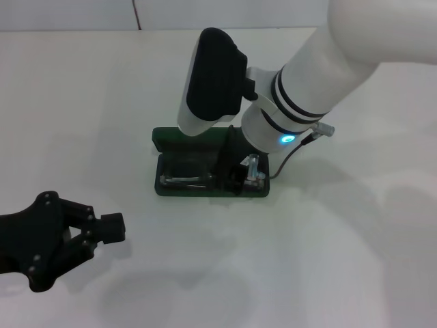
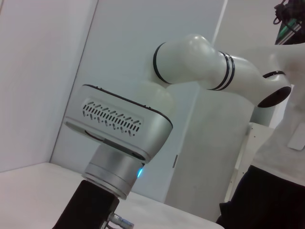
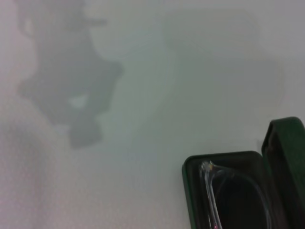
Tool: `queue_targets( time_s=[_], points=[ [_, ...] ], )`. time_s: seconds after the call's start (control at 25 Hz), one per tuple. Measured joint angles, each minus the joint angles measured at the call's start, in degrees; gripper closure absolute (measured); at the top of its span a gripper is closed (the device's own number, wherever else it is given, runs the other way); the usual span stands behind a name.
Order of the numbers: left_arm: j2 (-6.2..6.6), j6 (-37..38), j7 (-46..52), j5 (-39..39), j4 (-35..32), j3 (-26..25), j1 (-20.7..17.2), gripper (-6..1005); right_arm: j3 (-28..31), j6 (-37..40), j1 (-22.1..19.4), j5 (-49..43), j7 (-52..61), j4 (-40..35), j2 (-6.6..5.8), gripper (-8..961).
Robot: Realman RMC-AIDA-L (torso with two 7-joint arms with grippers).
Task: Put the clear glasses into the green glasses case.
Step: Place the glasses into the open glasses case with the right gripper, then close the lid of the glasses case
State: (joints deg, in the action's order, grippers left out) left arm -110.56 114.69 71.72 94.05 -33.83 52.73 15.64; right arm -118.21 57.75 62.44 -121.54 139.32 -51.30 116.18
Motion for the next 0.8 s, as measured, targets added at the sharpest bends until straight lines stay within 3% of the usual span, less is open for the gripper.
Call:
queue_targets(
  time_s=[0.48,0.64,0.8],
  points=[
    [0.30,0.04,0.00,-0.43,0.00,-0.08,-0.43,946,0.89,2.42,-1.03,-0.85,0.48,-6.25,0.00,768],
    [0.36,0.17,0.55,-0.44,0.00,-1.17,0.33,946,4.39,4.49,-6.53,-5.70,0.61,-14.32,0.00,767],
    [0.42,0.19,2.14,-0.48,-0.22,-2.82,1.29,946,8.88,7.39,-15.24,-10.74,0.55,-27.29,-0.07,767]
  ],
)
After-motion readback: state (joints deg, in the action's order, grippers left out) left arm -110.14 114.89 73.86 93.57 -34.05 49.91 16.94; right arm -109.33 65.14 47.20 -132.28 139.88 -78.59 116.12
